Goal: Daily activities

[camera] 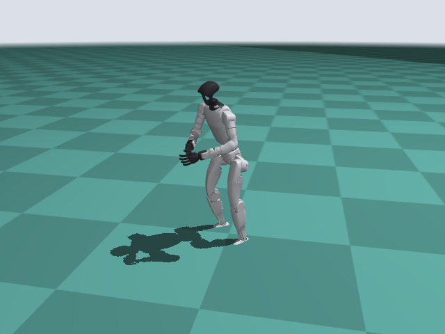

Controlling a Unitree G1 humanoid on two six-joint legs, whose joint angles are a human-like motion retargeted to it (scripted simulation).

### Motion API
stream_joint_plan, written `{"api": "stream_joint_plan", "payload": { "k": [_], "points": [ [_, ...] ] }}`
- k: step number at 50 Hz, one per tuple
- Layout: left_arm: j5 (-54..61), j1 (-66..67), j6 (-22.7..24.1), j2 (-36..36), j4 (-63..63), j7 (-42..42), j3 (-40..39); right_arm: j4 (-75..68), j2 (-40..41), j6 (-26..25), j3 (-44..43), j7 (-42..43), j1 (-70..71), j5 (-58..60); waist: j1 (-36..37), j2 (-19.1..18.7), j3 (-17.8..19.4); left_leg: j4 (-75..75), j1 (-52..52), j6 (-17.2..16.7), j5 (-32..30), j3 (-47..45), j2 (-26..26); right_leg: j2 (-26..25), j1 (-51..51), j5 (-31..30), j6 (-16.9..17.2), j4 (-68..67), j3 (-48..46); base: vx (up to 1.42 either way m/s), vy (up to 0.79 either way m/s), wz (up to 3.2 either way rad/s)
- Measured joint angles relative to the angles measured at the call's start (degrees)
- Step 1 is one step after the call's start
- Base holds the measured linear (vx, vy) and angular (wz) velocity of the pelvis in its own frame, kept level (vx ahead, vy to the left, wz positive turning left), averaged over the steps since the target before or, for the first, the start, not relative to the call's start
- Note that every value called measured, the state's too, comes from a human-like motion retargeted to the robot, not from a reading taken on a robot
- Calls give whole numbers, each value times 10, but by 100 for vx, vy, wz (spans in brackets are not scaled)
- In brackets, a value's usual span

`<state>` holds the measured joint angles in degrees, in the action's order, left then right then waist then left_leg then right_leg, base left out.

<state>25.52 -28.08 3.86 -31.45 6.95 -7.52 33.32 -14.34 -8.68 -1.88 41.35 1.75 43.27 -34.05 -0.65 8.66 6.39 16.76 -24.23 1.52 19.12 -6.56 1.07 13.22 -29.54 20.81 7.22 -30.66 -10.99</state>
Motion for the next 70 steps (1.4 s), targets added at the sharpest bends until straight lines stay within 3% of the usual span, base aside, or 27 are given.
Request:
{"api": "stream_joint_plan", "payload": {
  "k": [10, 18, 27, 37, 57, 70],
  "points": [
    [14, -38, 3, 16, 18, 25, 30, 71, -103, 21, -15, -8, 105, 72, -13, -15, 0, -48, 7, -12, -29, 6, 1, -4, -9, -5, -5, 2, -5, 0, 0, 0],
    [47, -26, 48, 5, -52, -12, 2, 208, -221, 84, -79, 109, 320, 153, -7, -15, -7, -58, 6, -14, -41, 11, -6, 6, -26, 0, -6, -27, 0, 0, 0, 0],
    [26, -5, 73, 14, -96, -101, -51, 179, -291, 85, -52, 192, 476, 251, 6, -3, 9, -39, -5, -16, -37, 13, -24, 32, -44, 23, -10, -74, 1, -1, 0, 9],
    [-81, 22, 62, 67, -116, -176, -90, 12, -341, 74, 18, 146, 411, 251, 18, -4, 21, -40, -3, -21, -35, 27, -31, 43, -35, 35, -13, -84, -15, 0, 0, 14],
    [-176, 26, 54, 79, -96, -214, -68, 5, -347, 95, -25, 163, 353, 236, 23, -29, 18, -94, 22, -29, -68, 49, -41, 53, -21, 45, -21, -85, -31, 0, 0, 0],
    [-212, 21, 44, 87, -98, -205, -57, -75, -377, 96, 16, 120, 359, 240, 30, -57, 16, -188, 38, -43, -126, 63, -44, 57, -35, 44, -26, -78, -46, 0, 0, 0]
  ]
}}
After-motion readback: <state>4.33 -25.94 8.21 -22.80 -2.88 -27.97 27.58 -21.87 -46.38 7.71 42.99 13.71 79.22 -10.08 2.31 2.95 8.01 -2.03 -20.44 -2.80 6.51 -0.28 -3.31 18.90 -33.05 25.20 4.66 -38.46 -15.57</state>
